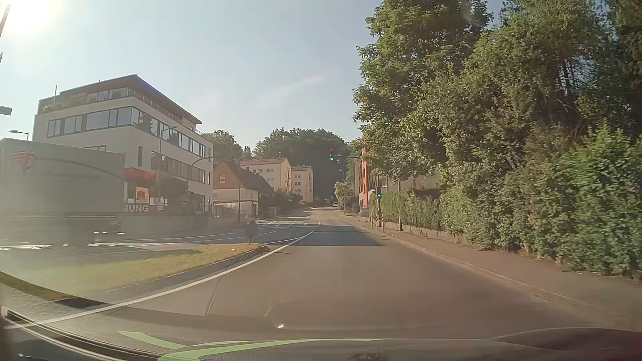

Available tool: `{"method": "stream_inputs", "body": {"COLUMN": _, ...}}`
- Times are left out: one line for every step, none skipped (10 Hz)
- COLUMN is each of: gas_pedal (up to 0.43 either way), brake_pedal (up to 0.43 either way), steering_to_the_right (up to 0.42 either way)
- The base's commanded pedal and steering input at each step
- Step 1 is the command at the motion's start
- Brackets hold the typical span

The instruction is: Follow the waypoints while adhering to traffic rules and regulations

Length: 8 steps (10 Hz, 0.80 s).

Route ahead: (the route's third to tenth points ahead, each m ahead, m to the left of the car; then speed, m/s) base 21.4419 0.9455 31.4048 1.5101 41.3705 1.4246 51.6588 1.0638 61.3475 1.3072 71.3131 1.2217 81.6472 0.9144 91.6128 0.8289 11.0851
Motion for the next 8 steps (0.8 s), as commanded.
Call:
{"method": "stream_inputs", "body": {"gas_pedal": 0.287, "brake_pedal": 0.0, "steering_to_the_right": 0.005}}
{"method": "stream_inputs", "body": {"gas_pedal": 0.287, "brake_pedal": 0.0, "steering_to_the_right": 0.004}}
{"method": "stream_inputs", "body": {"gas_pedal": 0.287, "brake_pedal": 0.0, "steering_to_the_right": 0.003}}
{"method": "stream_inputs", "body": {"gas_pedal": 0.287, "brake_pedal": 0.0, "steering_to_the_right": 0.001}}
{"method": "stream_inputs", "body": {"gas_pedal": 0.287, "brake_pedal": 0.0, "steering_to_the_right": 0.0}}
{"method": "stream_inputs", "body": {"gas_pedal": 0.287, "brake_pedal": 0.0, "steering_to_the_right": -0.002}}
{"method": "stream_inputs", "body": {"gas_pedal": 0.287, "brake_pedal": 0.0, "steering_to_the_right": -0.004}}
{"method": "stream_inputs", "body": {"gas_pedal": 0.28, "brake_pedal": 0.0, "steering_to_the_right": -0.004}}
